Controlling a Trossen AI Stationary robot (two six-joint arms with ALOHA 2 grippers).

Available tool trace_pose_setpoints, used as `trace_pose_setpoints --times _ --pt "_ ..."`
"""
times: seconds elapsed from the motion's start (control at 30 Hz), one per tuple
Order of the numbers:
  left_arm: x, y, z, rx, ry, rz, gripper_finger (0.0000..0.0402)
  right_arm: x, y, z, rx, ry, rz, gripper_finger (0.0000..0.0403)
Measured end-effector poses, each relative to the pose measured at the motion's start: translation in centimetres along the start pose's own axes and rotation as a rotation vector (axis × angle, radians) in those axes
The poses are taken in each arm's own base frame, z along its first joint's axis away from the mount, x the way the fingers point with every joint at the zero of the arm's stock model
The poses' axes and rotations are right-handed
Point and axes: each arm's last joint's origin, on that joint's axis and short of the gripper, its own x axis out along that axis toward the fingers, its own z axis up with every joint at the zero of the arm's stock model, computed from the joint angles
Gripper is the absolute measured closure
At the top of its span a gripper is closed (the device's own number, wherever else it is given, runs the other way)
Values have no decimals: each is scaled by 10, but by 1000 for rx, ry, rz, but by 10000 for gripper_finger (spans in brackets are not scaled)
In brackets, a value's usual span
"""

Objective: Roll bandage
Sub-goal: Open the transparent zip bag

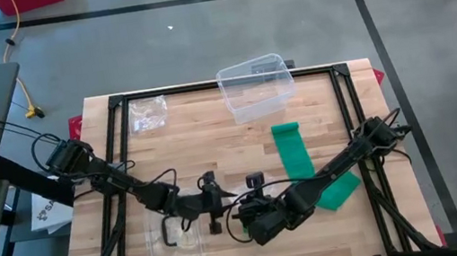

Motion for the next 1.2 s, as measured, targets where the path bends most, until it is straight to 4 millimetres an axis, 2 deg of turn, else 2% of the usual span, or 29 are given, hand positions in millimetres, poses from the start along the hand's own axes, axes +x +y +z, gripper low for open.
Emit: trace_pose_setpoints --times 0.2,0.33,0.53,0.63,0.77,0.87,0.97,1.1,1.2 --pt "0 -2 0 1 8 -58 298 0 0 0 -2 4 16 403" --pt "0 -2 -4 18 40 -54 298 2 4 -5 21 46 128 403" --pt "-8 -9 -19 -13 160 -9 298 30 19 -33 137 49 177 386" --pt "-17 -17 -30 -61 225 58 298 46 17 -37 246 12 259 345" --pt "-33 -32 -40 -125 243 132 298 55 10 -32 305 -38 366 257" --pt "-43 -42 -44 -147 214 162 298 62 12 -34 325 -14 362 193" --pt "-49 -48 -45 -152 172 192 298 71 15 -40 381 30 340 162" --pt "-53 -51 -45 -151 149 209 298 74 12 -50 477 109 190 170" --pt "-53 -51 -45 -153 148 209 298 74 8 -61 476 208 128 211"
